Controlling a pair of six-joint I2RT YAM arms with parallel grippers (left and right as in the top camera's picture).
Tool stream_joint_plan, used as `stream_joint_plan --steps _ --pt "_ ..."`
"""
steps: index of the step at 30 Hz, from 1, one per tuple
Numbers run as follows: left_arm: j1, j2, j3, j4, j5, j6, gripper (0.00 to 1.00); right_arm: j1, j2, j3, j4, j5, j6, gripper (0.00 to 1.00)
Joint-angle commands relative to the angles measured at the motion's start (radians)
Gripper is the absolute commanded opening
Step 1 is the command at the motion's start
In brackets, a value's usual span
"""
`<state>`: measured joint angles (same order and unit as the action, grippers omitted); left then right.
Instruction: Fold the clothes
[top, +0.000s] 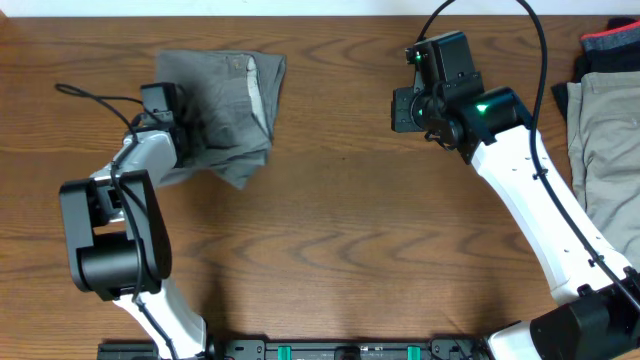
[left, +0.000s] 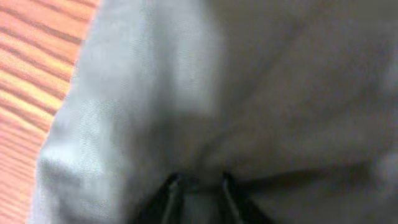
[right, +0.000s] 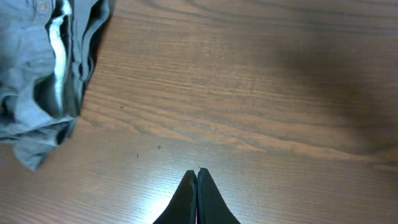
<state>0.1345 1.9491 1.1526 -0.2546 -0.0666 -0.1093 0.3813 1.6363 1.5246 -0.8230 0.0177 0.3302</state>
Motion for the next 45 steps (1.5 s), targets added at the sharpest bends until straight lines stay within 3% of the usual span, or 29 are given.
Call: stream_joint_plan --steps 1,6,13,15,18,19,25,32,42,45 --pt "-0.018 -0.058 -0.002 -0.063 0.051 0.079 0.37 0.005 0.010 -0.002 0.012 0.002 0.013 0.01" --pt "-0.018 -0.156 0.076 -0.082 0.066 0.103 0.48 0.005 0.010 -0.002 0.038 0.002 0.013 0.01" --pt "-0.017 -0.103 0.082 -0.025 0.217 0.246 0.49 0.005 0.010 -0.002 0.038 0.001 0.013 0.01" --pt "-0.017 -0.066 0.082 -0.013 0.249 0.280 0.39 0.005 0.010 -0.002 0.038 0.001 0.013 0.01" --pt "-0.017 -0.008 0.082 -0.010 0.266 0.308 0.09 0.005 0.010 -0.002 0.040 0.001 0.013 0.01" --pt "-0.017 0.013 0.082 -0.010 0.266 0.308 0.06 0.005 0.011 -0.002 0.042 0.001 0.013 0.01" --pt "-0.012 0.129 0.082 0.010 0.245 0.326 0.06 0.005 0.011 -0.002 0.042 0.001 0.013 0.01" --pt "0.045 0.236 0.082 0.140 0.163 0.310 0.06 0.007 0.011 -0.002 0.037 0.001 0.014 0.01" --pt "0.134 0.246 0.098 0.177 0.194 0.259 0.06 0.007 0.011 -0.002 0.030 0.001 0.014 0.01" --pt "0.125 0.246 0.098 0.150 0.192 0.180 0.06 0.007 0.011 -0.002 0.018 0.001 0.014 0.01"
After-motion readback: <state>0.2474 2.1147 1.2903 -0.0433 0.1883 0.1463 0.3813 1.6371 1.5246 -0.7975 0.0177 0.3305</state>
